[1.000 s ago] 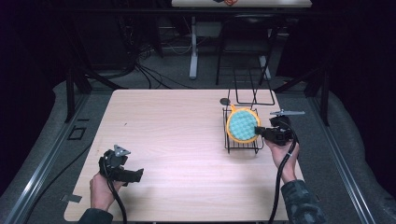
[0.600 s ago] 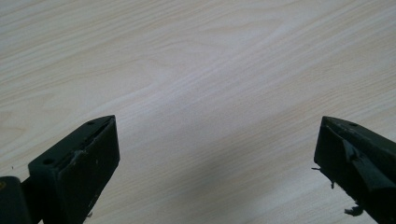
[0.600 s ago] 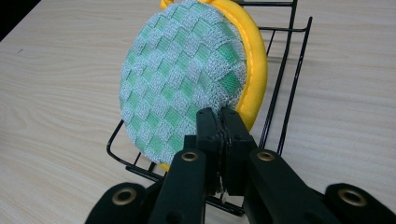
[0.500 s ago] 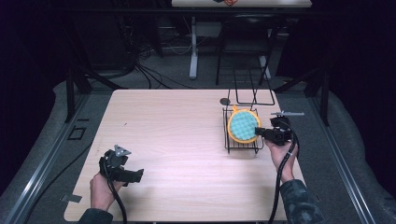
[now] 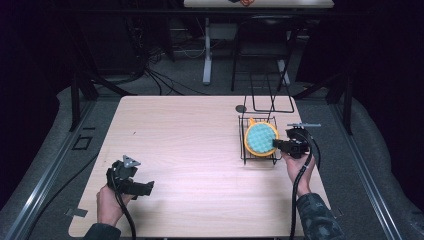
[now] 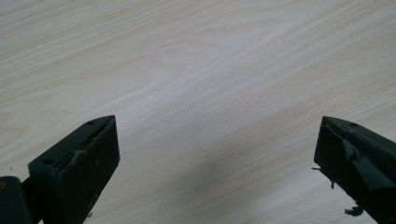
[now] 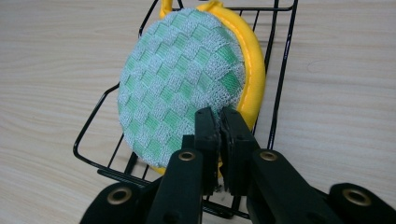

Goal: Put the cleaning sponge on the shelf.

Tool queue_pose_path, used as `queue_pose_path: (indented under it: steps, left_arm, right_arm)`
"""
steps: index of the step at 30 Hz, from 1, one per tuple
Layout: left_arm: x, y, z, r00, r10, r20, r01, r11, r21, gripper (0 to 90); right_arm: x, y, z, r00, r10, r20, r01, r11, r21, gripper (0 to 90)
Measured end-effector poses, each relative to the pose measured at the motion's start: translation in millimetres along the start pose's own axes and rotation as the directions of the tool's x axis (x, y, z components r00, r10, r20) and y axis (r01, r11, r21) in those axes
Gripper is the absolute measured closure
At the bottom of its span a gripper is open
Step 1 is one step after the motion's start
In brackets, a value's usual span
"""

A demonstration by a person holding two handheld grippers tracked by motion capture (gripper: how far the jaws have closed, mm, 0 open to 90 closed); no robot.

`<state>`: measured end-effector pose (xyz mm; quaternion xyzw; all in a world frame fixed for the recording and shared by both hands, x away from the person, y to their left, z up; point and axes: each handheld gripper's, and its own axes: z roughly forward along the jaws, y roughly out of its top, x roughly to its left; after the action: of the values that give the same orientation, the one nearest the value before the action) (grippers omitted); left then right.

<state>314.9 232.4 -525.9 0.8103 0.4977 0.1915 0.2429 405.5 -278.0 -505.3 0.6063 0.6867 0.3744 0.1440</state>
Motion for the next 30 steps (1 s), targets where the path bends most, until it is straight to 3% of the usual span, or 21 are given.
queue_pose_path:
  steps: [9, 13, 21, 26, 30]
  left_arm:
    - [-0.9, 0.0, 0.4, 1.0000, 0.004, 0.006, -0.004, 1.0000, 0.006, 0.2]
    - [-0.8, -0.1, 0.3, 1.0000, 0.005, 0.007, -0.005, 1.0000, 0.006, 0.2]
    - [-0.5, -0.2, 1.2, 0.9999, 0.007, 0.009, -0.008, 0.9999, 0.011, 0.2]
    - [0.0, -0.3, -0.1, 1.0000, 0.002, 0.005, -0.002, 1.0000, -0.005, 0.1]
    - [0.5, -0.5, -1.0, 1.0000, -0.002, 0.005, 0.002, 1.0000, -0.010, 0.1]
  right_arm:
    - [-0.9, -1.7, 3.3, 0.9996, 0.029, -0.004, -0.028, 0.999, 0.026, 78.3]
    - [1.5, -1.9, 4.0, 0.9998, 0.014, -0.015, -0.013, 0.999, 0.033, 76.1]
    - [3.2, -3.1, 9.1, 0.9975, 0.008, -0.070, -0.005, 0.999, 0.045, 72.0]
    - [8.0, -0.3, 0.4, 0.9964, -0.053, -0.066, 0.056, 0.998, 0.031, 58.1]
    - [14.3, -0.8, -10.8, 0.9923, -0.103, -0.068, 0.106, 0.994, 0.034, 38.6]
